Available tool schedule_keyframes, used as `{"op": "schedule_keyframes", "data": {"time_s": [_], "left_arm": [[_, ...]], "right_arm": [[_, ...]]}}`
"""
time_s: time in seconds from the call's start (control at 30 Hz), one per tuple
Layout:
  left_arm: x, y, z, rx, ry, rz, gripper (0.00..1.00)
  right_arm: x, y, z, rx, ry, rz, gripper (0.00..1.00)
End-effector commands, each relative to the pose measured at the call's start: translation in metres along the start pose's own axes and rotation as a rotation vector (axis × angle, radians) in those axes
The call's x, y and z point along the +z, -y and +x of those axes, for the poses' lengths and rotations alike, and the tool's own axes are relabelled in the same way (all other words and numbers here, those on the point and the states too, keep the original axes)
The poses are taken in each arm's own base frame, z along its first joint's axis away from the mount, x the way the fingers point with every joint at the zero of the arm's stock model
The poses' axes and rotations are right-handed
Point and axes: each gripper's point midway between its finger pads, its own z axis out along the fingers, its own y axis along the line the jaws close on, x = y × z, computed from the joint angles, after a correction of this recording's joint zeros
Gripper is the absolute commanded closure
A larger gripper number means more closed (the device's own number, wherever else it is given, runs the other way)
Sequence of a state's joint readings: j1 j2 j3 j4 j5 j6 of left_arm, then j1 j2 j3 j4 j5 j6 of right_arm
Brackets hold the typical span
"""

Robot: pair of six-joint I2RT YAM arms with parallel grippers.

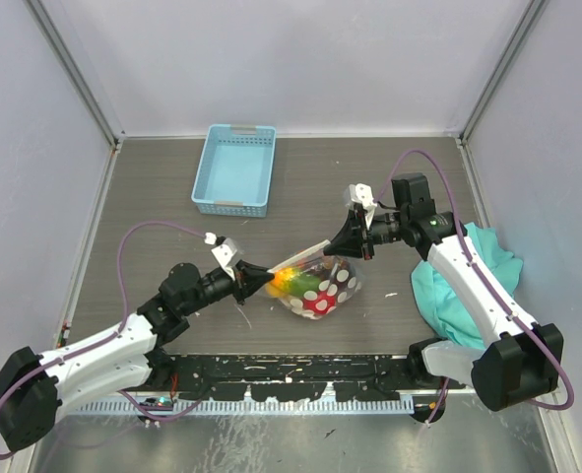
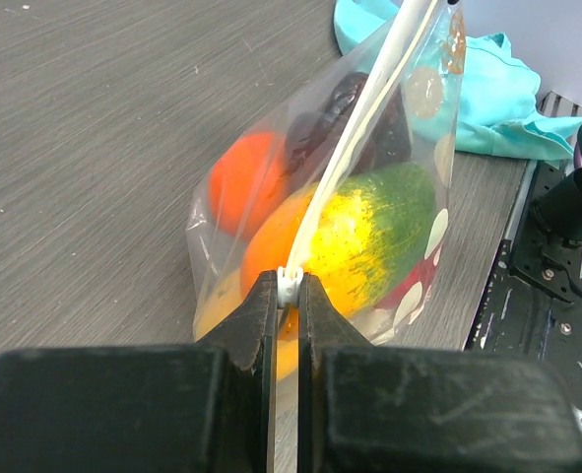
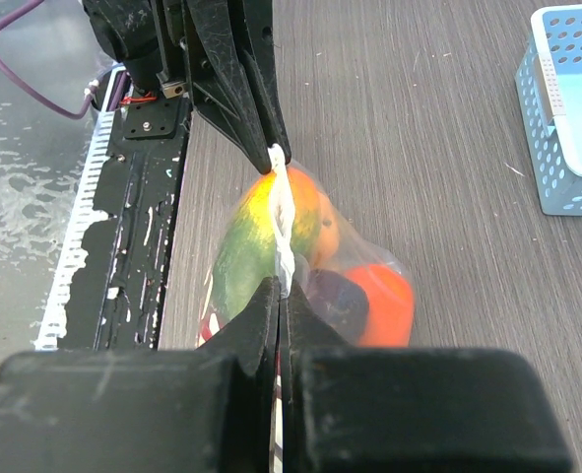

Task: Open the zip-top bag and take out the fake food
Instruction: Unzip the zipper food storage bag at the center of the board.

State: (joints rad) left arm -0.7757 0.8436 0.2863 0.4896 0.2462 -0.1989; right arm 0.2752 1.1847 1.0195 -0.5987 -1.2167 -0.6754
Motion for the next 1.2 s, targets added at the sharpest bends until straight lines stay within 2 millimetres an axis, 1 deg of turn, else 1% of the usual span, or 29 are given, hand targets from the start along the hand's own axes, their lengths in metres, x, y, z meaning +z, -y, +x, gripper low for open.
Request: {"op": "schedule_keyframes", "data": {"time_s": [0.0,0.73,1.17], "left_arm": [[-0.003,-0.012,-0.004,-0.004,0.035,-0.055,1.0],[-0.012,-0.035,0.013,-0.054,0.021,-0.144,1.0],[-0.016,-0.045,0.022,-0.079,0.008,-0.178,1.0]], "right_arm": [[-0.008,0.004,-0.024,-0.081,0.032,0.022,0.99],[-0.01,0.006,-0.024,-0.078,0.034,0.03,0.99],[-0.011,0.006,-0.024,-0.078,0.034,0.033,0.99]]}}
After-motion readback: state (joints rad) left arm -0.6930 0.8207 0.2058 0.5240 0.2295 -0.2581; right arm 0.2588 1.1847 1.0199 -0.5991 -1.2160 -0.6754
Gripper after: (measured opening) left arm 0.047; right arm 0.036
